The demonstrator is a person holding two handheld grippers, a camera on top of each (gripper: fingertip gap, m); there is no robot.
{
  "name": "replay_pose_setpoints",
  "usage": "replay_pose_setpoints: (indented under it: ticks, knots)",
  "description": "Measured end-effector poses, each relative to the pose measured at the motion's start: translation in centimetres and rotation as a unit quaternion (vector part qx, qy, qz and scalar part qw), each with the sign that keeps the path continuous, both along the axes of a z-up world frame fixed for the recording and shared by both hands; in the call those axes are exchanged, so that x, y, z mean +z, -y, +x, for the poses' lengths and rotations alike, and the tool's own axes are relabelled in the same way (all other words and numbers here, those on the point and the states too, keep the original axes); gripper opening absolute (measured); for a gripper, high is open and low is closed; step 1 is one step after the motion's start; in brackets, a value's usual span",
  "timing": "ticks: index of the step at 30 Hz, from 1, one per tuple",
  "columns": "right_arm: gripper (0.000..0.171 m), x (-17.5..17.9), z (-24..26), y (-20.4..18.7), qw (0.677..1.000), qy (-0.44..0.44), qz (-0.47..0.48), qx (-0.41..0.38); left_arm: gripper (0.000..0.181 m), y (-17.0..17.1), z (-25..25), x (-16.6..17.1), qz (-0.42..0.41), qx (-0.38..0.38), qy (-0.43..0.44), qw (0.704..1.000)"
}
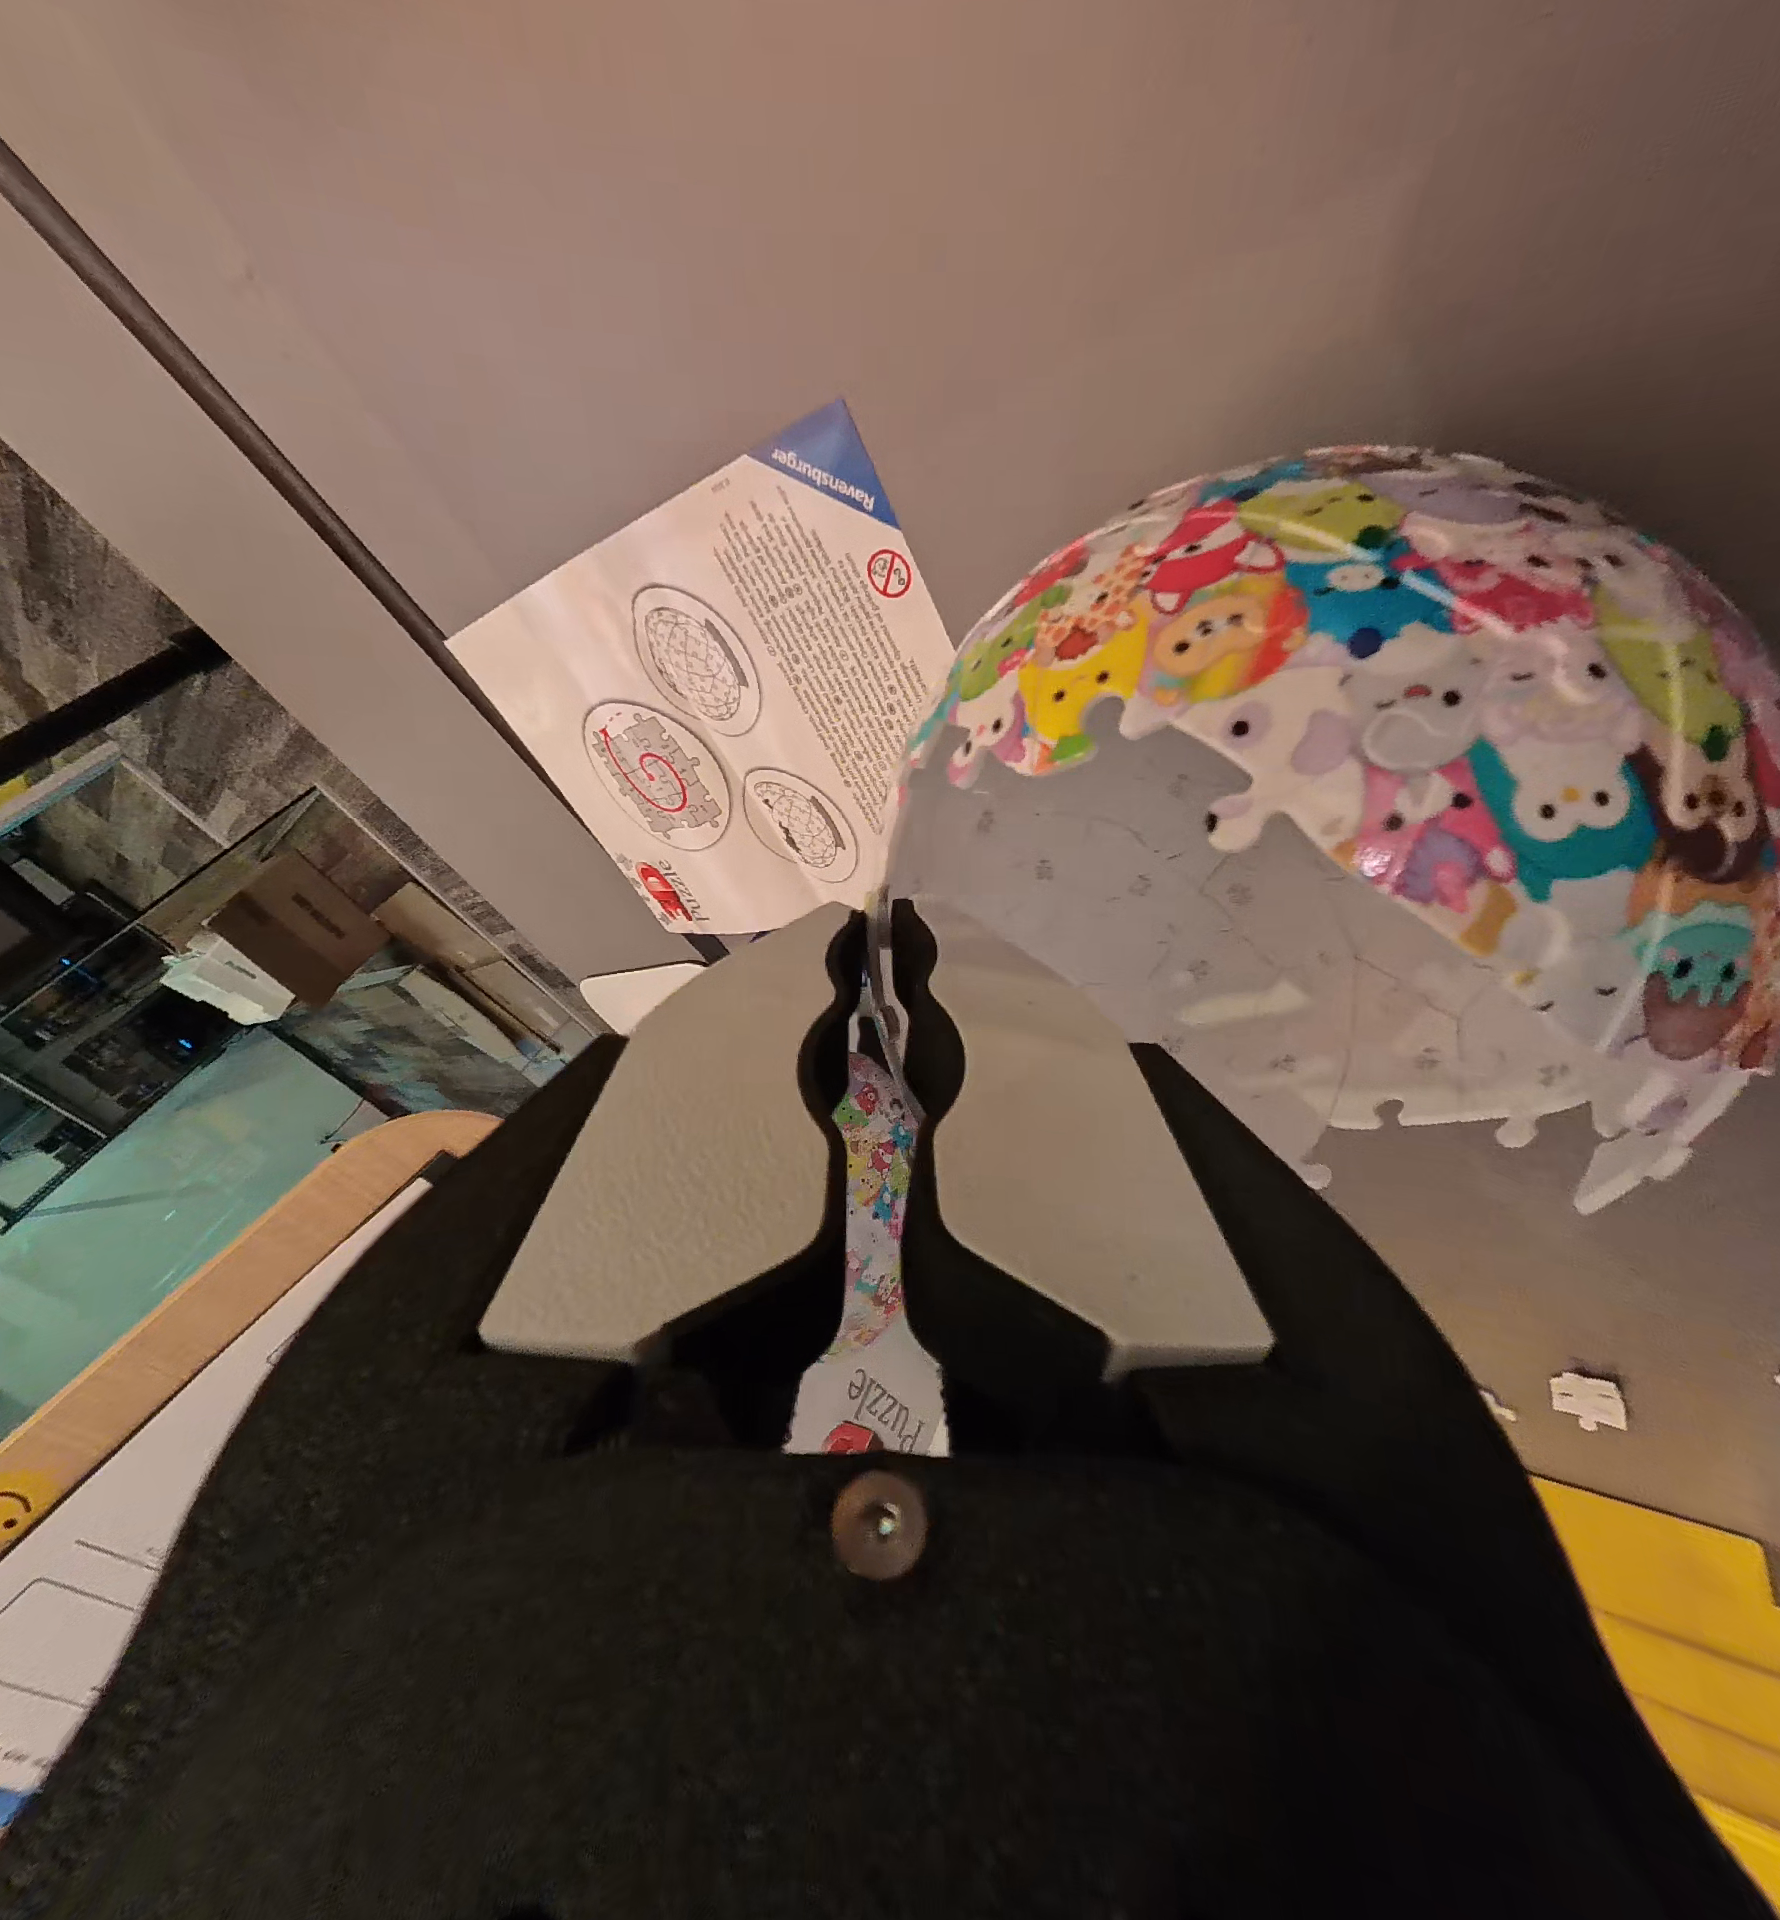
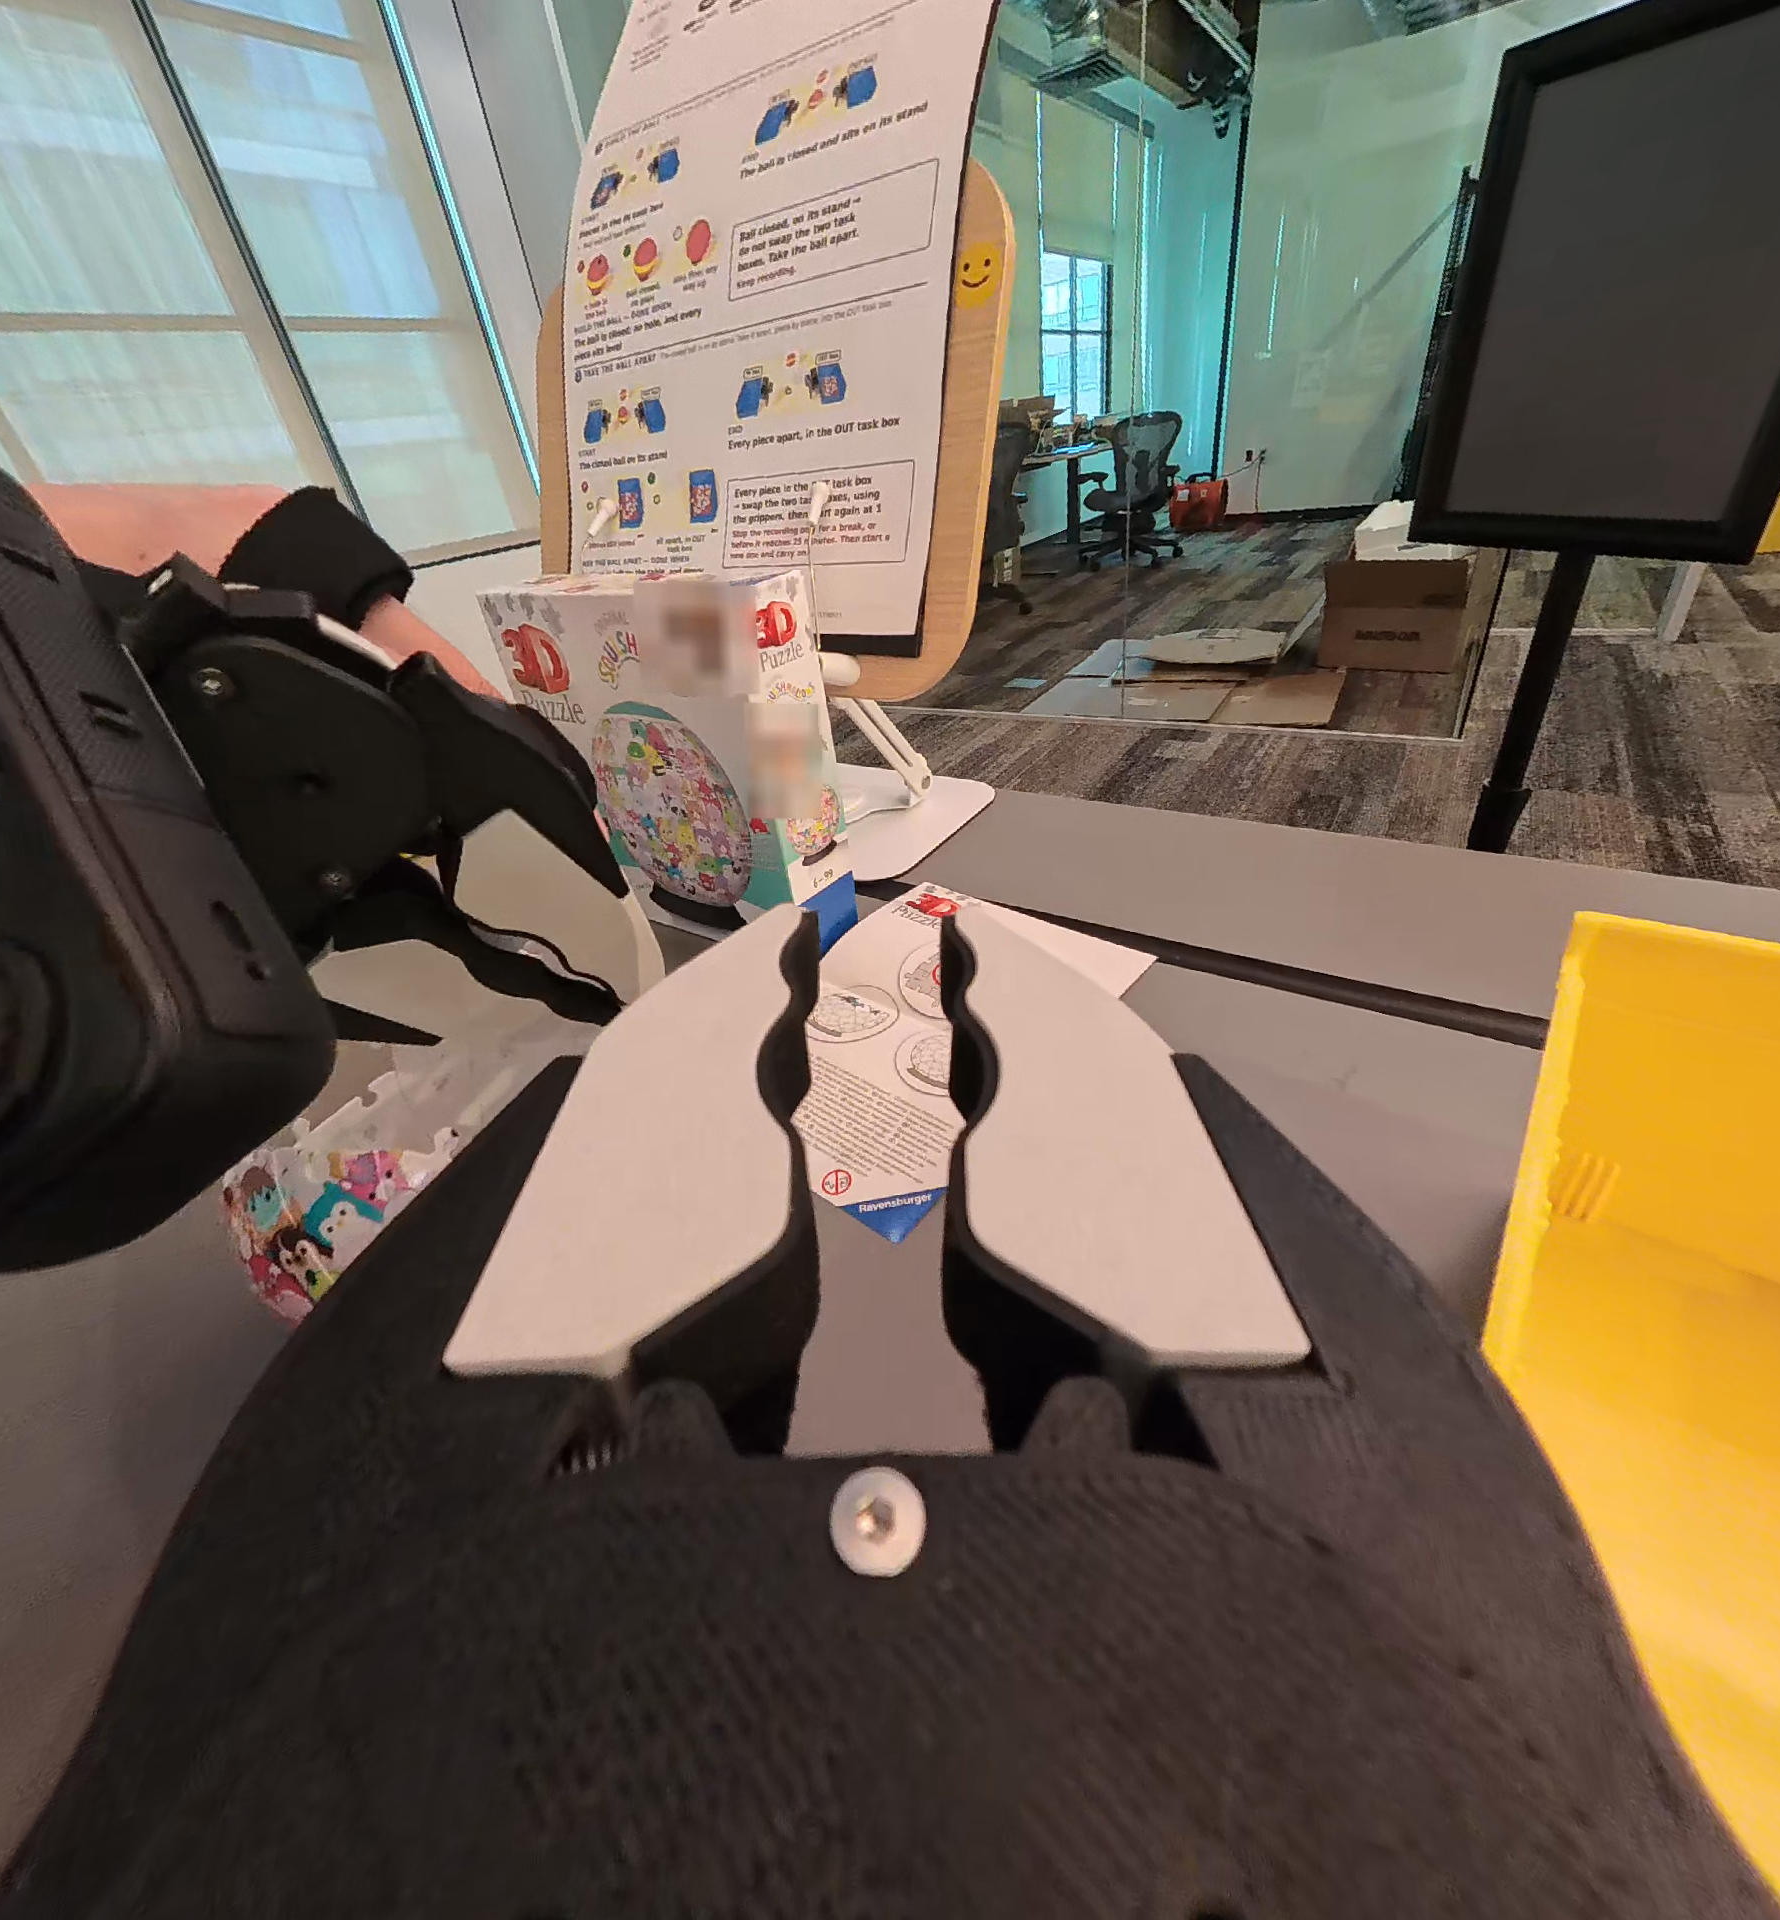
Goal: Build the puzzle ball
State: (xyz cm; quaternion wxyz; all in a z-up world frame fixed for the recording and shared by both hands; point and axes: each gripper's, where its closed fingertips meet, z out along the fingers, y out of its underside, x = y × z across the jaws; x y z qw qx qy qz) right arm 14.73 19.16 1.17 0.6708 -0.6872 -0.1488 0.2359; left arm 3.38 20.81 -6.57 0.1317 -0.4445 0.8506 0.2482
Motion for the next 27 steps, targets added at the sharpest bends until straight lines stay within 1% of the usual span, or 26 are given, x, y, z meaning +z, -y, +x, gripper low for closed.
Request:
replay_pose_setpoints:
  ticks: [1,8,13,16,17,20,21,22,24,27]
  knots:
    - [0.023,0.0,0.0,0.0,1.0,-0.001,0.0,0.0,0.005,0.0,0.0,0.0,0.0,-0.001,-0.001,1.0]
    - [0.021,0.1,-0.2,0.1,1.0,-0.008,0.001,0.009,0.004,0.3,0.2,0.1,-0.004,-0.017,-0.003,1.0]
    - [0.021,-0.2,-0.7,0.1,1.0,0.005,-0.005,0.015,0.003,0.4,0.4,0.1,0.002,-0.03,-0.004,1.0]
    - [0.021,-0.7,-1.2,0.0,1.0,0.012,-0.014,0.022,0.005,0.7,0.6,0.1,-0.006,-0.028,0.007,1.0]
    - [0.021,-0.9,-1.4,0.0,0.999,0.015,-0.019,0.025,0.009,1.0,0.9,0.2,-0.009,-0.032,0.021,0.999]
    - [0.022,-1.7,-1.9,-0.2,0.999,0.03,-0.032,0.032,0.03,1.8,1.5,1.4,-0.029,-0.028,0.082,0.996]
    - [0.022,-2.0,-2.1,-0.3,0.998,0.036,-0.034,0.035,0.032,2.3,1.4,2.0,-0.046,-0.019,0.105,0.993]
    - [0.022,-2.3,-2.5,-0.3,0.997,0.042,-0.036,0.044,0.032,2.8,1.3,2.8,-0.061,-0.015,0.137,0.989]
    - [0.022,-3.1,-3.9,-0.1,0.994,0.068,-0.043,0.071,0.029,3.0,1.1,5.1,-0.075,0.0,0.229,0.971]
    - [0.025,-4.4,-6.4,0.7,0.979,0.165,-0.048,0.111,0.022,2.6,-0.5,7.9,-0.096,0.047,0.372,0.922]
